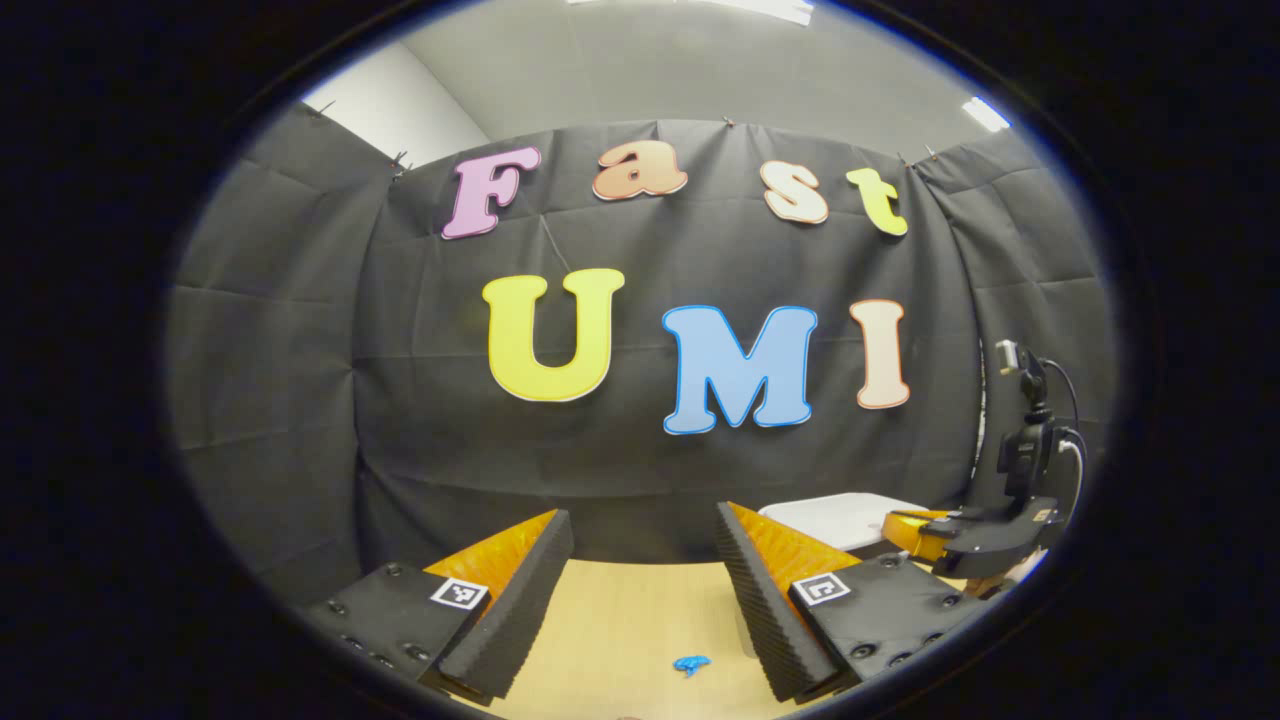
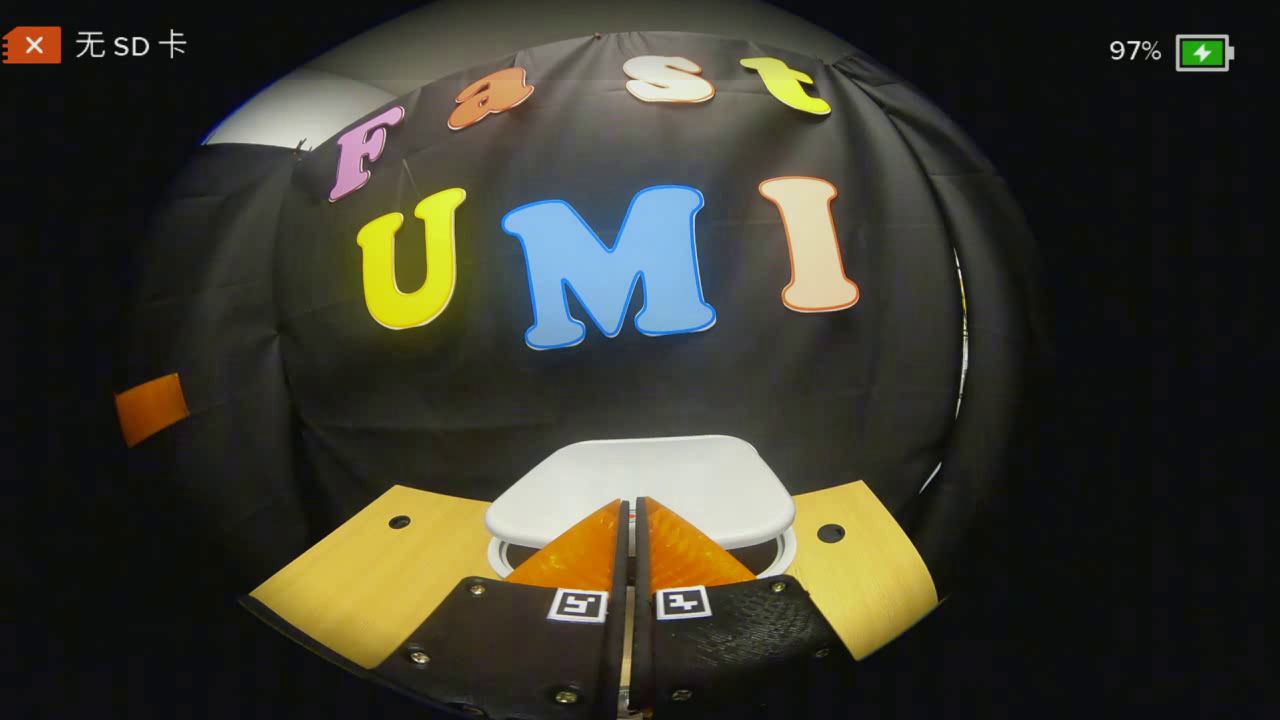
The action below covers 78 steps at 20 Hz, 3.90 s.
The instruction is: Press the lid of the desktop garbage bin to open it, pick up the crumpled paper on the desktop and throw it into the bin, then pick up the pop can on the desktop and drop it into the bin, and finally close the garbage bin lid.
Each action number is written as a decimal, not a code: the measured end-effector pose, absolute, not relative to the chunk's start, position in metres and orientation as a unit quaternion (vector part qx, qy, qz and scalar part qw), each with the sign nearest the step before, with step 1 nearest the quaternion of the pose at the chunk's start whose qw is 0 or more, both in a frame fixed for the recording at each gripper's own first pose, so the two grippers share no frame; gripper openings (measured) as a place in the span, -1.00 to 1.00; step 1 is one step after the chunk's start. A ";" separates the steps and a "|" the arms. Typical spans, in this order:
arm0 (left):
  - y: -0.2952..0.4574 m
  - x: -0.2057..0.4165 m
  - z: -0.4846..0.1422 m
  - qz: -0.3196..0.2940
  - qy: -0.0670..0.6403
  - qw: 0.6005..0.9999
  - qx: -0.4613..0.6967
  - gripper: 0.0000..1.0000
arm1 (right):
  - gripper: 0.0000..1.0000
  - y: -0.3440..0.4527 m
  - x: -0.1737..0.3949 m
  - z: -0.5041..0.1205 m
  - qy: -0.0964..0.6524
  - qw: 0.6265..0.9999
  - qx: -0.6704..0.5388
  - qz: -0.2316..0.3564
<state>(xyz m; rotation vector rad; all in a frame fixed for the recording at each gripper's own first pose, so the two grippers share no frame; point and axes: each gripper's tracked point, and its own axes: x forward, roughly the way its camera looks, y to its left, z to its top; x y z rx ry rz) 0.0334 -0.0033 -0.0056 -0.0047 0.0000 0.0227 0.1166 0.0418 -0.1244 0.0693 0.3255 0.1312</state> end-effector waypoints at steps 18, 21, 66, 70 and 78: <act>-0.023 0.046 -0.035 -0.019 0.021 0.999 -0.014 0.90 | -0.93 0.034 0.093 -0.050 0.085 0.994 0.036 0.063; -0.025 0.056 -0.045 -0.027 0.028 0.999 -0.013 0.90 | -0.93 0.029 0.089 -0.040 0.076 0.995 0.041 0.057; -0.079 0.164 -0.446 -0.159 0.290 0.944 0.015 0.92 | 0.79 -0.076 0.046 -0.081 0.162 0.978 0.019 -0.129; -0.075 0.164 -0.475 -0.151 0.312 0.938 0.017 0.92 | 0.79 -0.077 0.040 -0.082 0.171 0.976 0.023 -0.135; -0.075 0.168 -0.486 -0.139 0.309 0.940 0.045 0.91 | 0.79 -0.079 0.032 -0.085 0.184 0.973 0.018 -0.139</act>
